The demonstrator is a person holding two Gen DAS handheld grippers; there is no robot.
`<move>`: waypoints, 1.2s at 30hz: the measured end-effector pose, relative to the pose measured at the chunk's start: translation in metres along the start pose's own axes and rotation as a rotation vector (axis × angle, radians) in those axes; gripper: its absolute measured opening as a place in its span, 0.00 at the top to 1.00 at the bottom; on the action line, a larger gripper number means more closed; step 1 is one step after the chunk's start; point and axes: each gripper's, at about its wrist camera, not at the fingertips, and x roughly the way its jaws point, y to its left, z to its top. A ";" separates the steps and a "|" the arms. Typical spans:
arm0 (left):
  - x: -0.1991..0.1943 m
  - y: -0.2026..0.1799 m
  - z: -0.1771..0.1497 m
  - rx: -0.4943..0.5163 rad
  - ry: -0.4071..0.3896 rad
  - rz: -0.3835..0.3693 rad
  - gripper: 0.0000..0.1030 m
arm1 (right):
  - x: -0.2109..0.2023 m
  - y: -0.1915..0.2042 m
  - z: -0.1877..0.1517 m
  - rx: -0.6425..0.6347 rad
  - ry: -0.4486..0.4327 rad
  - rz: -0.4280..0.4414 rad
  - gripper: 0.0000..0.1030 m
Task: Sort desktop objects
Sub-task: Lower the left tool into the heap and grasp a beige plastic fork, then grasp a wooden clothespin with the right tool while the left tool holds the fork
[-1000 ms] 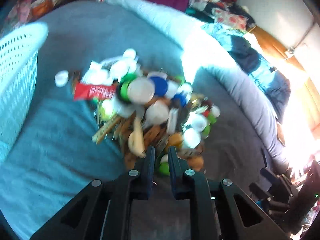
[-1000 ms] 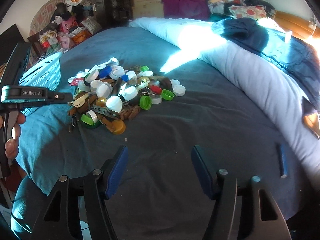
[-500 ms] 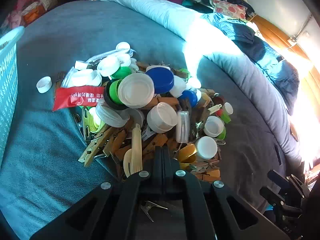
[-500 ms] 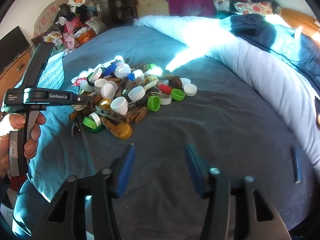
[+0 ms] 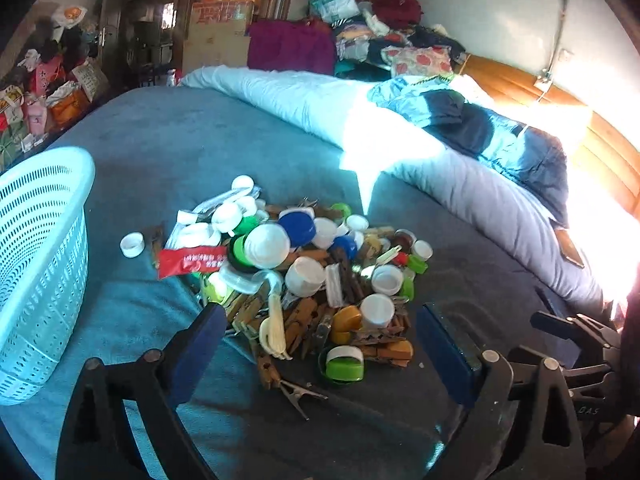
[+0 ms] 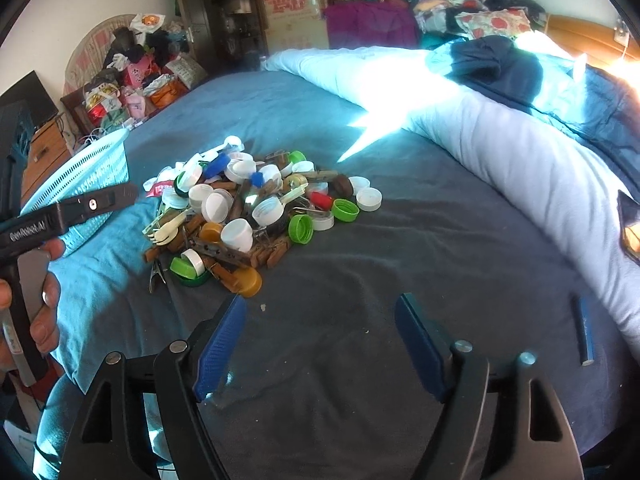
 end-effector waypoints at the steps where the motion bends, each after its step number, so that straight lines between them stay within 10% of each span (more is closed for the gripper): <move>1: 0.008 0.005 0.000 -0.018 0.032 -0.007 0.14 | 0.000 0.000 0.000 0.004 0.000 0.003 0.26; 4: 0.038 0.021 -0.002 -0.089 0.119 -0.021 0.68 | 0.002 0.003 -0.002 0.000 0.007 0.005 0.26; 5: 0.047 0.024 -0.002 -0.112 0.140 -0.028 0.71 | 0.003 0.004 -0.003 -0.001 0.010 0.005 0.26; 18: 0.079 0.016 -0.009 0.034 0.155 0.144 0.61 | 0.014 0.005 -0.003 0.005 0.020 0.015 0.26; 21: 0.078 0.018 -0.011 0.041 0.150 0.131 0.86 | 0.016 0.007 -0.002 0.005 0.018 0.018 0.27; 27: 0.065 0.014 -0.016 0.074 0.136 0.120 0.88 | 0.023 0.003 -0.005 0.019 0.042 0.037 0.44; 36: -0.010 0.003 -0.007 0.107 0.042 0.109 0.88 | 0.019 0.001 0.000 -0.025 0.018 0.152 0.43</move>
